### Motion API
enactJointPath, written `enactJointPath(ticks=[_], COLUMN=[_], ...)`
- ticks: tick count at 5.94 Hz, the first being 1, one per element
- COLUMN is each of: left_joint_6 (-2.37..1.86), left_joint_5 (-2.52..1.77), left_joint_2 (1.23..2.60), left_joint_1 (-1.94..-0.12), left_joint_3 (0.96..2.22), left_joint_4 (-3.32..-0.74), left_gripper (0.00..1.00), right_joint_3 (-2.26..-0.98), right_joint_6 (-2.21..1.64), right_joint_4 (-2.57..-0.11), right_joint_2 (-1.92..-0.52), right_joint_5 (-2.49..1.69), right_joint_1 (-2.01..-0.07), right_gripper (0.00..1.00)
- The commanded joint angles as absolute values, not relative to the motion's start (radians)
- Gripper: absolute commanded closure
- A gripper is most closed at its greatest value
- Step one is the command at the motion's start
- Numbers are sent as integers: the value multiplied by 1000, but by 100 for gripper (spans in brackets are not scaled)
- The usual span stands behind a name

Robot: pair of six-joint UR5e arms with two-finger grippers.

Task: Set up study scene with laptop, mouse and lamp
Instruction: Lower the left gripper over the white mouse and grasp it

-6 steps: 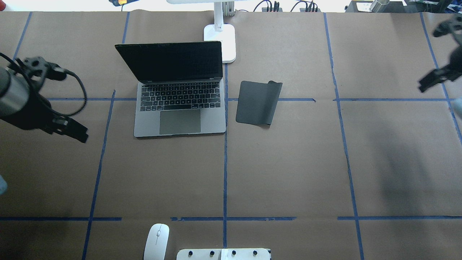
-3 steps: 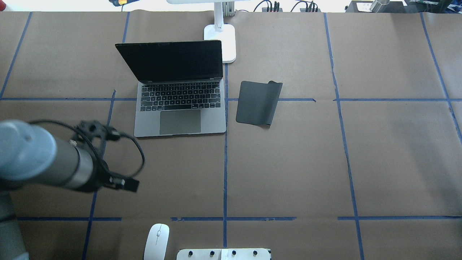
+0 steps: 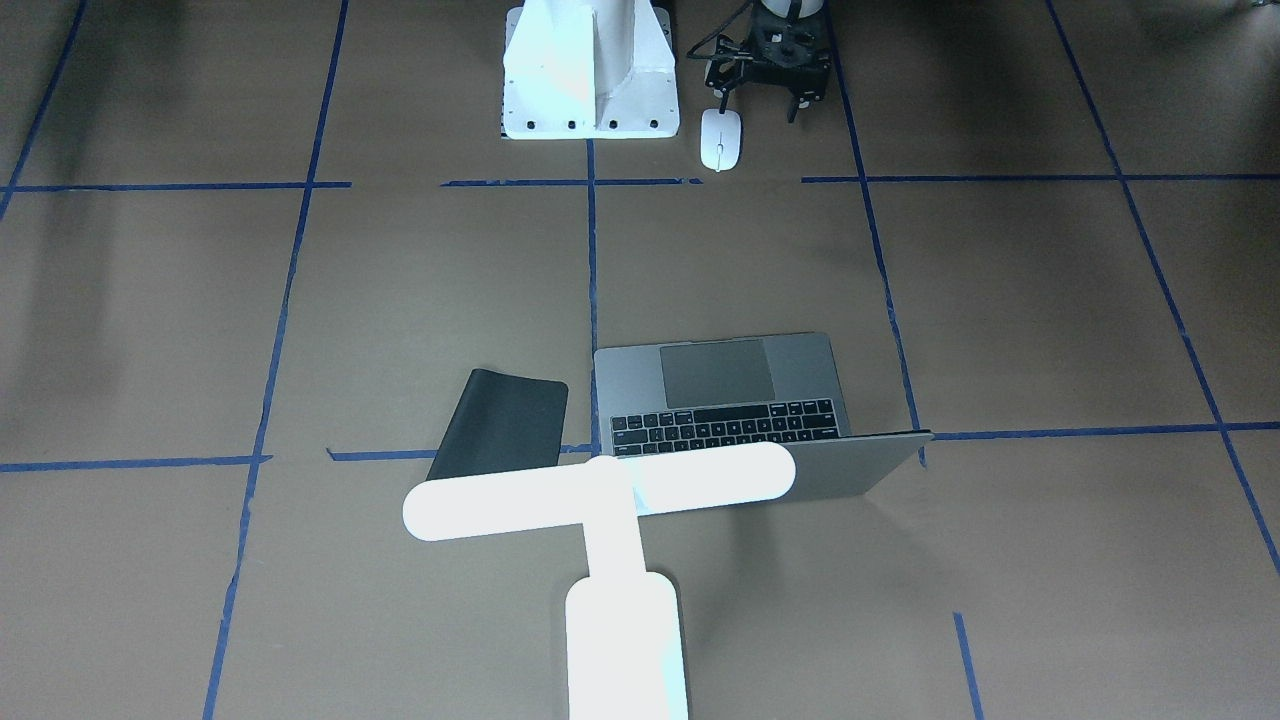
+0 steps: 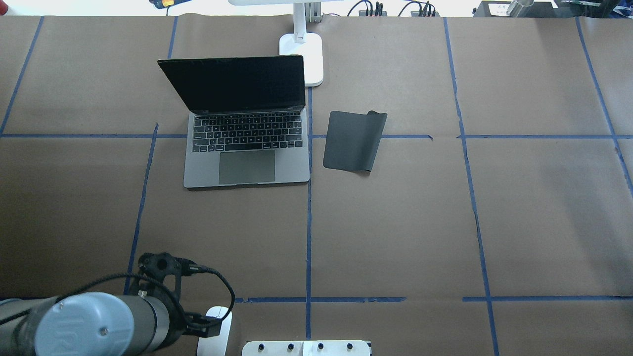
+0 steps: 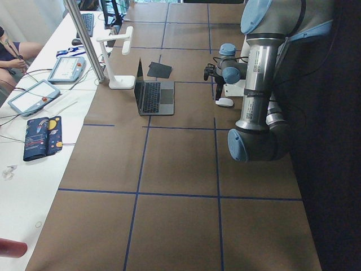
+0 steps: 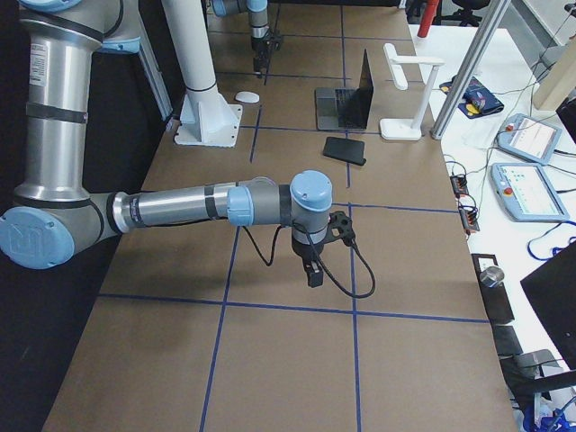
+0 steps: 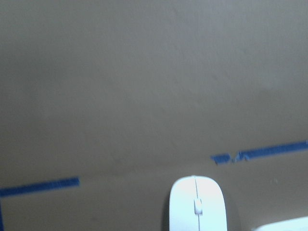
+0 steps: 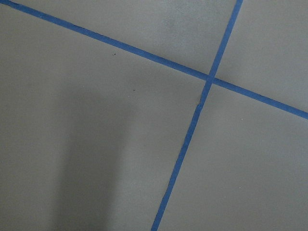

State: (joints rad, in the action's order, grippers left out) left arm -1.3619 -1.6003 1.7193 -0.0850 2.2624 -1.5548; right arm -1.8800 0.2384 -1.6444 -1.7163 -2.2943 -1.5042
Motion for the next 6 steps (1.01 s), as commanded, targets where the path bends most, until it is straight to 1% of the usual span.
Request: enactJointPath(ticks=[1, 6], left_joint_6=[-1388, -1479], left_joint_5=[-1559, -1523], left_joint_2=[1732, 1787], left_joint_1=[-9, 28], left_joint_3=[2208, 2128], left_joint_4=[-1558, -1589], left_gripper=[0, 0], right_joint_3=[-1879, -1871], right_joint_6=[236, 236], right_joint_4=[-1646, -1646], right_joint_2=[-1717, -1717], right_joint_5=[-2298, -2316], right_joint_1=[-1505, -1505], right_gripper=[0, 0])
